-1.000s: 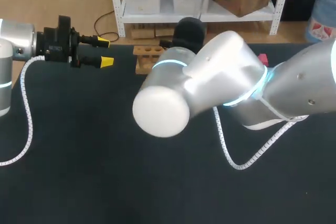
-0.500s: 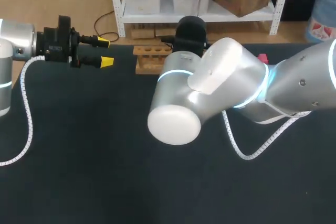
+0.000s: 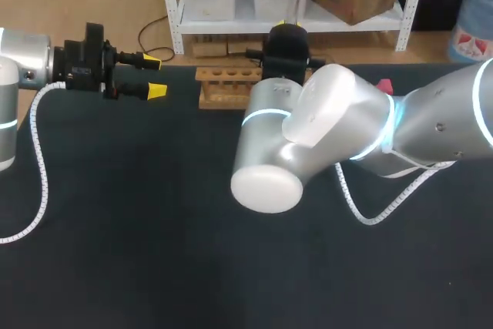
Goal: Grasp the test tube, adjust it, and insert it.
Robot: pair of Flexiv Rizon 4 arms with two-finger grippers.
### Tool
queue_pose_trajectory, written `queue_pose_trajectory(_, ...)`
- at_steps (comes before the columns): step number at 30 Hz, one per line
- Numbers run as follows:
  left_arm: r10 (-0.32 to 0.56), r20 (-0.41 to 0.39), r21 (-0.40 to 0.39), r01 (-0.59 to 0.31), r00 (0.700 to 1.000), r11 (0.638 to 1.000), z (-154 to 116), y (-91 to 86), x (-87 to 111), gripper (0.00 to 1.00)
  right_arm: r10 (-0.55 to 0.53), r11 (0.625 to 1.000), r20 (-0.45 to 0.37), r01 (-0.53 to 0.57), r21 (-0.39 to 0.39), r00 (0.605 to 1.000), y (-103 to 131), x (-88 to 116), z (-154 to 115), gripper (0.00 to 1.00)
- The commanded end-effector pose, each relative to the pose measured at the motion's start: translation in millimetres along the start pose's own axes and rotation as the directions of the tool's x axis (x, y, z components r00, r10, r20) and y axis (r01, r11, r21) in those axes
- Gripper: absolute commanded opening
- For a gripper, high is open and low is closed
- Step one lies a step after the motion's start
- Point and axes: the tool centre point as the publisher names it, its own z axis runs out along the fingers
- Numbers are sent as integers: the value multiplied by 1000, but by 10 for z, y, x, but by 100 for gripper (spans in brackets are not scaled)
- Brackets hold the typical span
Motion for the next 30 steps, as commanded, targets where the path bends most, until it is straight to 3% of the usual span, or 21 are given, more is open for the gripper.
queue_pose_trajectory(1, 2, 2, -2, -2, 1000, 1000, -1, -4, 11, 100, 1, 1000, 9, -1, -11, 1000, 36, 53, 89, 0)
queue_pose_trajectory(30, 2, 2, -2, -2, 1000, 1000, -1, -4, 11, 100, -24, 999, 29, 26, -48, 999, 90, 292, 299, 0)
